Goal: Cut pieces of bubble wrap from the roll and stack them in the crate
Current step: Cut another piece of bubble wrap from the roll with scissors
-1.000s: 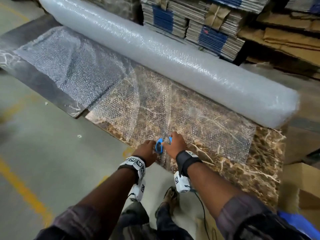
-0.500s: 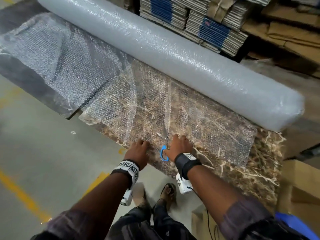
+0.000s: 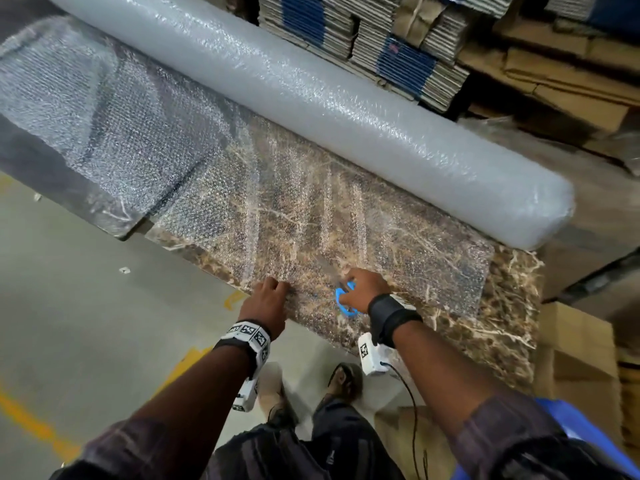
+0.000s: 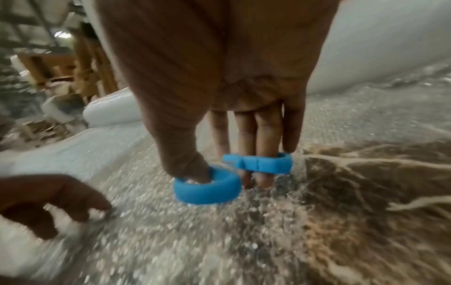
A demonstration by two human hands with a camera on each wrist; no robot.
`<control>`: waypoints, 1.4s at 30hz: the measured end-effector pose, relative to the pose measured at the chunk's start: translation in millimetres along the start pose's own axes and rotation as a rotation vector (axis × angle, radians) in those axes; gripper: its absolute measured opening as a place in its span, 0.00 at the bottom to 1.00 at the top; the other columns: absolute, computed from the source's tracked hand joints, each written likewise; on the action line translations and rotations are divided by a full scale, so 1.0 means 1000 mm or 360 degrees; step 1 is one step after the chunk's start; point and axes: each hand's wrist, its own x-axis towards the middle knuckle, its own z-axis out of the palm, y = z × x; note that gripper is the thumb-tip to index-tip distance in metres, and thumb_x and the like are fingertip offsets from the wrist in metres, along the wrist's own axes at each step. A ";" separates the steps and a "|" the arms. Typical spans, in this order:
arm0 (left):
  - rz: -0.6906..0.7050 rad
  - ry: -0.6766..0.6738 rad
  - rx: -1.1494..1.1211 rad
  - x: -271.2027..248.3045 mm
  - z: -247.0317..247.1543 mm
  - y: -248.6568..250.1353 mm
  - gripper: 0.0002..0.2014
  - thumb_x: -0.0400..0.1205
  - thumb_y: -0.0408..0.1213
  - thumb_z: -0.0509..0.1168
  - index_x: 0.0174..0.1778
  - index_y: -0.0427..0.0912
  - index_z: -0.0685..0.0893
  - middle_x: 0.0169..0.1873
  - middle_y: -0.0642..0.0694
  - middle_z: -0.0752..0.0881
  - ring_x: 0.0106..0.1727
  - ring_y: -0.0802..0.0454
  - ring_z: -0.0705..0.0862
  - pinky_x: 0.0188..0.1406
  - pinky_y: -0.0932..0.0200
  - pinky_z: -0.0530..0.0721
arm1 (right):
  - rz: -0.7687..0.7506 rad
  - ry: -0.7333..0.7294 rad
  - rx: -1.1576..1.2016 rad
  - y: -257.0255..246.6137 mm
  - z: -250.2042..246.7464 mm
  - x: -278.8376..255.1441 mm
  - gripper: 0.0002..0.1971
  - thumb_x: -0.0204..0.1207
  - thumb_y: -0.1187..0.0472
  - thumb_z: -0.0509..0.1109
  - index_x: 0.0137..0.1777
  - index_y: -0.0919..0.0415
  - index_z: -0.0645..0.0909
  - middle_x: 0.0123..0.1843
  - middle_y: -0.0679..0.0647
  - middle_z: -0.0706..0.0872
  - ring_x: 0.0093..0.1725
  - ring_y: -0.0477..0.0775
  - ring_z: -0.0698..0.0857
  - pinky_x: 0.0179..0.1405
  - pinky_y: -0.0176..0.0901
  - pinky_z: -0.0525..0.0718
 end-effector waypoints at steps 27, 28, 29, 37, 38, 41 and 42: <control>0.0182 -0.0064 0.0132 0.028 0.038 0.184 0.27 0.83 0.47 0.64 0.78 0.64 0.66 0.83 0.47 0.58 0.81 0.40 0.62 0.75 0.32 0.68 | -0.0031 -0.1198 0.0867 0.193 -0.097 0.038 0.41 0.45 0.28 0.84 0.51 0.58 0.85 0.38 0.57 0.86 0.37 0.53 0.86 0.29 0.41 0.85; 0.0172 -0.0062 0.0118 0.027 0.037 0.186 0.27 0.83 0.46 0.64 0.78 0.64 0.66 0.83 0.48 0.58 0.81 0.40 0.61 0.75 0.32 0.67 | -0.0033 -0.1222 0.0896 0.195 -0.096 0.041 0.41 0.44 0.29 0.84 0.51 0.58 0.85 0.39 0.58 0.86 0.37 0.55 0.84 0.30 0.43 0.84; 0.0164 -0.0054 0.0106 0.027 0.037 0.186 0.27 0.83 0.45 0.64 0.79 0.63 0.66 0.83 0.48 0.57 0.81 0.40 0.61 0.75 0.32 0.66 | -0.0021 -0.1245 0.0896 0.196 -0.098 0.043 0.39 0.45 0.29 0.84 0.51 0.56 0.86 0.40 0.59 0.85 0.37 0.56 0.84 0.32 0.44 0.83; 0.0047 0.0060 0.0091 0.030 0.044 0.192 0.30 0.84 0.38 0.60 0.83 0.50 0.61 0.83 0.48 0.61 0.80 0.43 0.62 0.76 0.36 0.64 | -0.0125 -0.1281 0.0799 0.186 -0.102 0.055 0.41 0.48 0.26 0.82 0.52 0.57 0.85 0.42 0.60 0.85 0.39 0.59 0.84 0.39 0.49 0.81; 0.0042 0.0070 0.0089 0.029 0.045 0.193 0.30 0.84 0.39 0.60 0.83 0.49 0.61 0.83 0.47 0.61 0.80 0.43 0.62 0.77 0.36 0.64 | -0.0148 -0.1293 0.0809 0.184 -0.102 0.055 0.43 0.47 0.26 0.82 0.55 0.58 0.84 0.41 0.58 0.85 0.37 0.57 0.85 0.35 0.46 0.82; -0.0011 0.0053 0.0063 0.028 0.049 0.201 0.29 0.85 0.41 0.60 0.83 0.49 0.61 0.82 0.47 0.61 0.80 0.44 0.62 0.76 0.36 0.64 | -0.0219 -0.1352 0.0761 0.186 -0.101 0.061 0.47 0.45 0.24 0.81 0.57 0.59 0.82 0.42 0.57 0.86 0.36 0.54 0.86 0.30 0.41 0.86; 0.0002 0.0050 0.0048 0.027 0.050 0.200 0.29 0.84 0.42 0.61 0.83 0.51 0.62 0.82 0.48 0.62 0.80 0.44 0.63 0.76 0.35 0.65 | -0.0224 -0.1358 0.0763 0.186 -0.099 0.061 0.47 0.45 0.24 0.81 0.57 0.59 0.83 0.42 0.57 0.86 0.37 0.54 0.86 0.31 0.41 0.86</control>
